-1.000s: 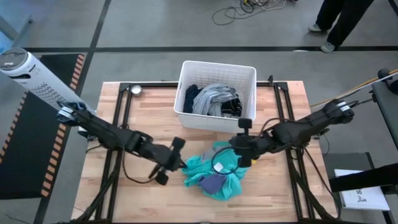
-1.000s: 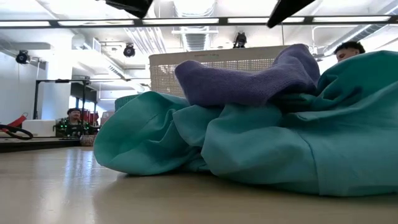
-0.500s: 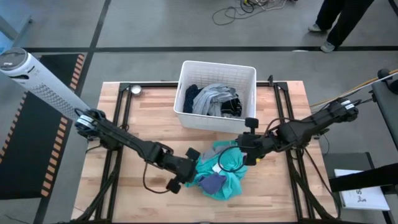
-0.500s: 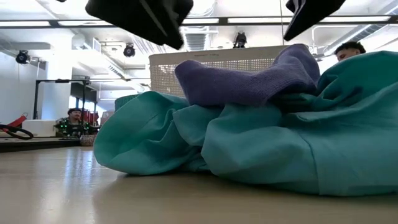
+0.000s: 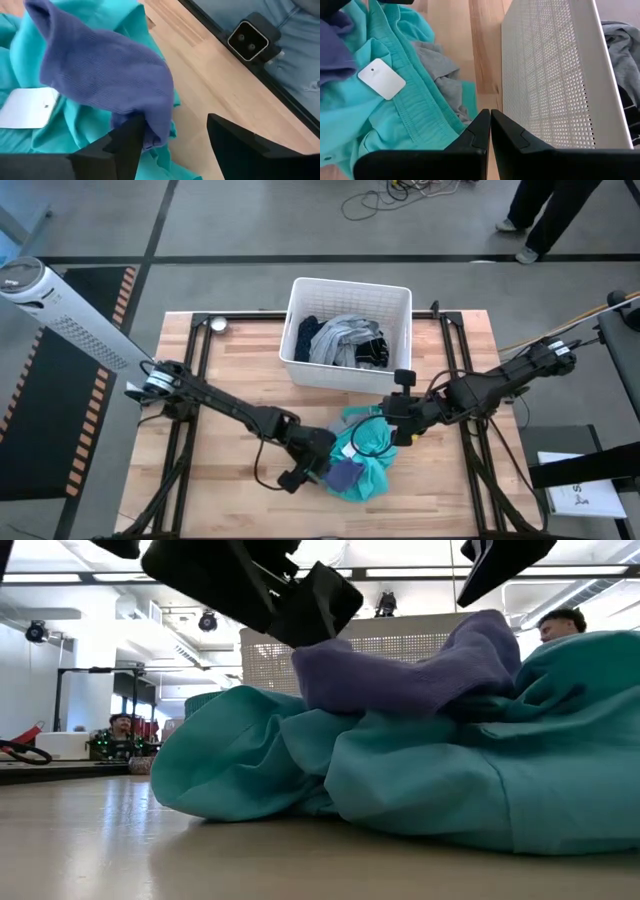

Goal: Sort clothes
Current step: Put the purple sock into the laundry bin, then put the blue shorts into the laundry bin

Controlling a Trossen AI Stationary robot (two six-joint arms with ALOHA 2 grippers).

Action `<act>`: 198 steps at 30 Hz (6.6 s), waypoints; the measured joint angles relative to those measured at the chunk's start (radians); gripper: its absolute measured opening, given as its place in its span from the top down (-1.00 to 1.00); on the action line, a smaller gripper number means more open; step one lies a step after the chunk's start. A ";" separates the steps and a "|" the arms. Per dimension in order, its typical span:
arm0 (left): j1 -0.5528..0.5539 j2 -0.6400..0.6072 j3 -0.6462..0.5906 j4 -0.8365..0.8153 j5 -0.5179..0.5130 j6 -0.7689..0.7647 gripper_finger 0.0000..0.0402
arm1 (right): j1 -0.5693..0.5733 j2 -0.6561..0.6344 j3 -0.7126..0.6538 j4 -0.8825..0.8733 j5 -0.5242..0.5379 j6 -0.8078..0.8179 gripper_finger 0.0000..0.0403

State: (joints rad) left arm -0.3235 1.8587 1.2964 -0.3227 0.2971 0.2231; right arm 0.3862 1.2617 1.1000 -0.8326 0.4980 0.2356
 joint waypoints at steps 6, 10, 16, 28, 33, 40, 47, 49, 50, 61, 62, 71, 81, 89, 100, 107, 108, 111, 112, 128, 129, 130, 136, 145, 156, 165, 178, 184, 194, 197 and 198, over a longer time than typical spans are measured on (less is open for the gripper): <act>0.011 0.000 -0.001 0.044 -0.008 0.022 0.15 | 0.000 0.000 0.000 0.000 0.000 0.000 1.00; 0.019 0.000 -0.002 0.046 -0.021 0.030 0.29 | 0.000 0.000 0.000 0.000 0.000 0.000 1.00; 0.020 0.000 -0.031 0.108 -0.024 0.037 0.45 | 0.000 0.000 0.000 -0.001 0.000 -0.001 1.00; 0.024 -0.050 -0.066 0.129 -0.248 0.039 0.96 | 0.000 0.000 0.001 0.000 0.000 -0.001 1.00; 0.025 -0.168 -0.065 0.109 -0.323 0.045 0.99 | 0.015 -0.005 0.001 -0.001 0.000 -0.001 1.00; 0.034 -0.361 -0.065 0.132 -0.541 0.091 1.00 | 0.051 -0.040 0.002 0.013 0.014 0.000 1.00; 0.137 -0.481 -0.065 0.322 -0.576 0.224 1.00 | 0.072 -0.051 0.002 0.033 0.053 -0.002 1.00; 0.194 -0.503 -0.063 0.385 -0.576 0.236 1.00 | 0.072 -0.051 0.002 0.035 0.053 -0.002 1.00; 0.225 -0.511 -0.055 0.385 -0.576 0.234 1.00 | 0.072 -0.051 0.003 0.037 0.054 -0.002 1.00; 0.530 -0.502 0.014 0.237 -0.311 0.075 1.00 | 0.072 -0.051 0.004 0.038 0.055 -0.011 1.00; 0.549 -0.492 0.013 0.232 -0.311 0.063 1.00 | 0.072 -0.051 0.004 0.039 0.055 -0.011 1.00; 0.650 -0.359 0.016 0.181 -0.312 -0.027 0.94 | 0.072 -0.050 0.004 0.061 0.055 -0.019 1.00; 0.639 -0.274 0.095 0.171 -0.311 -0.042 0.32 | 0.072 -0.050 0.004 0.061 0.054 -0.015 1.00; 0.597 -0.333 0.216 0.048 -0.313 0.008 0.16 | 0.072 -0.050 0.004 0.062 0.054 -0.030 1.00; 0.458 -0.569 0.110 0.133 -0.314 0.049 0.94 | 0.038 -0.049 0.064 0.331 0.080 -0.142 1.00; 0.404 -0.771 -0.081 0.302 -0.341 0.036 0.99 | 0.032 -0.050 0.256 0.681 0.071 -0.415 1.00; 0.396 -0.792 -0.106 0.321 -0.372 0.033 1.00 | 0.032 -0.050 0.291 0.707 0.070 -0.443 1.00; 0.385 -0.837 -0.174 0.342 -0.472 0.034 1.00 | 0.032 -0.052 0.375 0.685 0.044 -0.482 1.00; 0.385 -0.842 -0.186 0.343 -0.483 0.037 1.00 | 0.032 -0.053 0.391 0.666 0.031 -0.485 1.00; 0.110 -0.657 -0.268 0.259 -0.558 0.031 1.00 | 0.032 -0.079 0.181 0.502 0.090 -0.349 1.00; 0.081 -0.641 -0.275 0.258 -0.575 0.028 1.00 | 0.032 -0.083 0.136 0.527 0.111 -0.326 1.00; 0.053 -0.627 -0.282 0.260 -0.592 0.022 1.00 | 0.032 -0.087 0.088 0.546 0.123 -0.303 1.00; -0.068 -0.544 -0.314 0.261 -0.651 -0.088 1.00 | 0.032 -0.114 -0.241 0.799 0.131 -0.148 1.00; -0.030 -0.329 -0.348 0.251 -0.597 -0.287 1.00 | 0.030 -0.158 -0.433 0.893 0.241 -0.053 1.00; -0.007 -0.244 -0.344 0.263 -0.332 -0.621 0.66 | 0.030 -0.173 -0.481 0.894 0.262 -0.089 1.00; -0.006 -0.257 -0.343 0.227 -0.436 -0.679 -0.15 | 0.030 -0.174 -0.507 0.893 0.262 -0.105 1.00; 0.020 -0.126 -0.343 0.282 -0.340 -0.670 -0.41 | 0.030 -0.175 -0.508 0.889 0.258 -0.131 1.00; 0.020 -0.091 -0.343 0.339 -0.278 -0.669 -0.29 | 0.030 -0.174 -0.509 0.889 0.258 -0.132 1.00; 0.020 -0.048 -0.343 0.346 -0.285 -0.650 0.36 | 0.030 -0.174 -0.509 0.889 0.258 -0.142 1.00; 0.020 -0.046 -0.343 0.346 -0.288 -0.651 0.73 | 0.030 -0.174 -0.510 0.889 0.258 -0.142 1.00; 0.020 -0.046 -0.340 0.342 -0.288 -0.651 0.85 | 0.030 -0.174 -0.509 0.889 0.258 -0.142 1.00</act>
State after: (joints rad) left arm -0.3038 1.8126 0.9562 0.0195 0.0093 -0.4278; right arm 0.4164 1.0875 0.5906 0.0566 0.7559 0.0932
